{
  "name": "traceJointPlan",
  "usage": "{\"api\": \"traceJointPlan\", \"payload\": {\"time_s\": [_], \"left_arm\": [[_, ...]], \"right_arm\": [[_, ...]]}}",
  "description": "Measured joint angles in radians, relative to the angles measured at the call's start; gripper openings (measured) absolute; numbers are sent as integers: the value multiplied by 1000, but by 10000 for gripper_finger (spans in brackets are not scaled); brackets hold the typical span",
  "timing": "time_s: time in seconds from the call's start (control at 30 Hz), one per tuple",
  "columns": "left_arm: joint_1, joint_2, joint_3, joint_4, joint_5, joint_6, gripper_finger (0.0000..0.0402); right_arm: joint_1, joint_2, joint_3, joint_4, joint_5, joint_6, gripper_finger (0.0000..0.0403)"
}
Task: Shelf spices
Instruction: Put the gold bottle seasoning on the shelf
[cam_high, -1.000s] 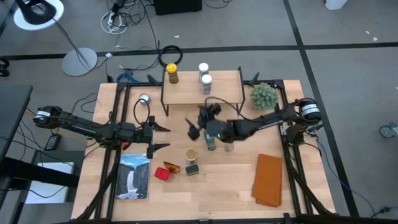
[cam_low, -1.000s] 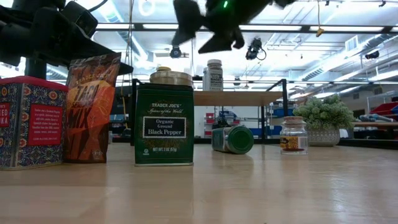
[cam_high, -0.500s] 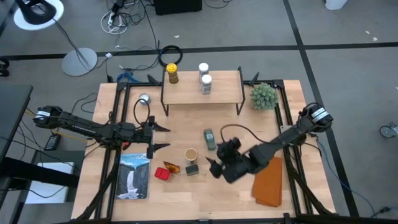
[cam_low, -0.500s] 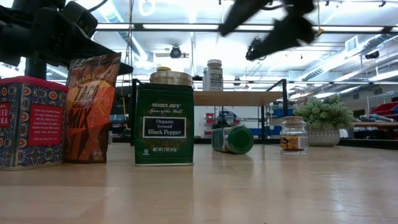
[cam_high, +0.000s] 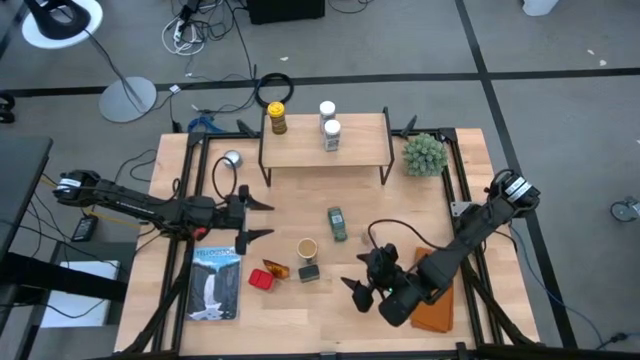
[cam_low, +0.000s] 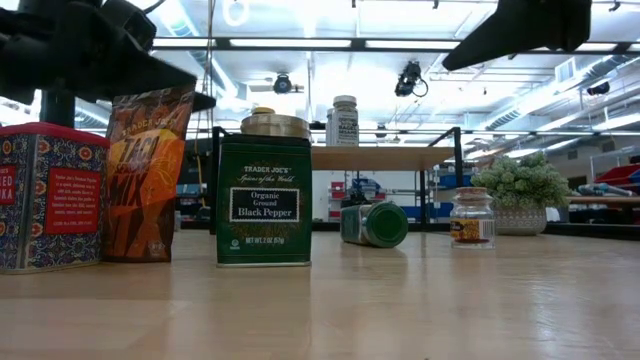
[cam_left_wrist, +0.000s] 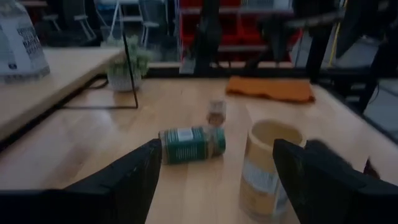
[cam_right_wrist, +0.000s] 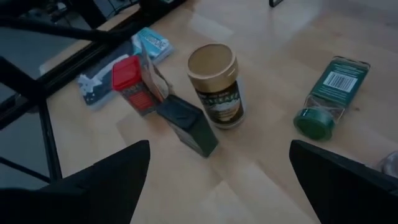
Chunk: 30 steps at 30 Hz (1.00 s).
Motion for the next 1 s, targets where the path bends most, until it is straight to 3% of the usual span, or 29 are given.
{"api": "traceJointPlan", "payload": {"time_s": [0.23, 0.4, 0.53, 0.63, 0.8, 1.0], "left_arm": [[0, 0, 0, 70, 0, -7, 312], [2, 0, 0, 88, 0, -110, 312], [2, 0, 17, 86, 6, -125, 311], [-5, 2, 74, -10, 58, -136, 305], [-60, 40, 218, -305, 74, -137, 289], [-153, 126, 312, -368, 10, -141, 280]], "right_arm": [[-14, 0, 0, -1, -32, -3, 384], [-35, 0, 0, 0, -136, 5, 383], [-37, 1, 0, 0, -148, 38, 377], [-37, 1, 0, 0, -148, 48, 374], [-26, 2, 0, -5, -147, 50, 373], [6, 2, 0, -42, -147, 128, 373]]}}
